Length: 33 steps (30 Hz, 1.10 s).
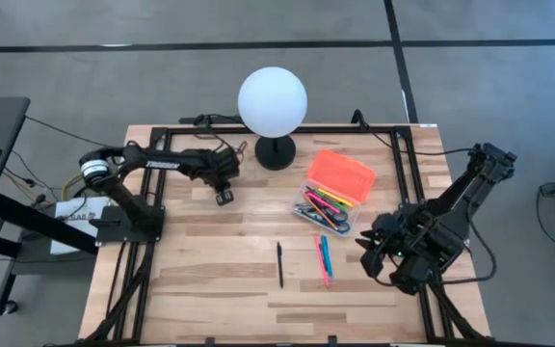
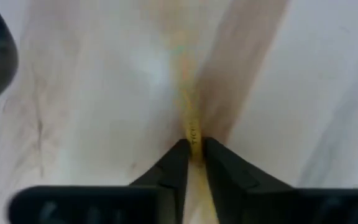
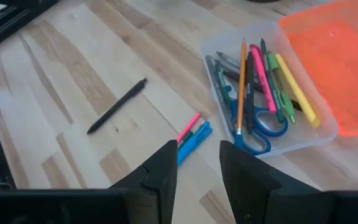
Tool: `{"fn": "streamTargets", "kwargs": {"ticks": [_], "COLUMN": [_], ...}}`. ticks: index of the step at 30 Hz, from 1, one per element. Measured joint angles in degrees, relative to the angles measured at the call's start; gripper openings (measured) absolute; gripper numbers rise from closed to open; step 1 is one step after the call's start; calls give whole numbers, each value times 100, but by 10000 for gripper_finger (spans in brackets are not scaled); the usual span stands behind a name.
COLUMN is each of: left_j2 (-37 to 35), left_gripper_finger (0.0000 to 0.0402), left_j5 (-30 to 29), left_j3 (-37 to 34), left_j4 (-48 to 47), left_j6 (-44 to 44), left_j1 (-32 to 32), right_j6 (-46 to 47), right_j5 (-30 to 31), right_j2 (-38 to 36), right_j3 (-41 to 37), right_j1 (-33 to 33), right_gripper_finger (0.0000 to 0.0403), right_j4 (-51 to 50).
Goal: Pick & place school supplies into a supply box
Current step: Put the yellow pencil into the orange supply box
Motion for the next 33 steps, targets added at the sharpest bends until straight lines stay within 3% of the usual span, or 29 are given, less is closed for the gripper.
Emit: {"fn": "streamTargets", "kwargs": {"ticks": [3, 10, 19, 33], "left_j2": [-2, -4, 7, 13], "left_gripper_finger": [12, 11, 11, 14], "left_j5": [-63, 117, 1257, 807], "left_j3": [-3, -3, -5, -19], "left_j4": [-104, -298, -284, 92], "left_j6": [-93, -183, -739, -2138], "left_j1": [-311, -999, -2010, -3529], "right_j6": [-71, -71, -106, -268], "right_j5": [10, 22, 28, 37], "right_j2": [-2, -2, -2, -2], "right_j3": [0, 0, 0, 0], "right_j1": [67, 222, 371, 360], "right_gripper_finger": [113, 113, 113, 113], "right_j4": [43, 41, 41, 15]}}
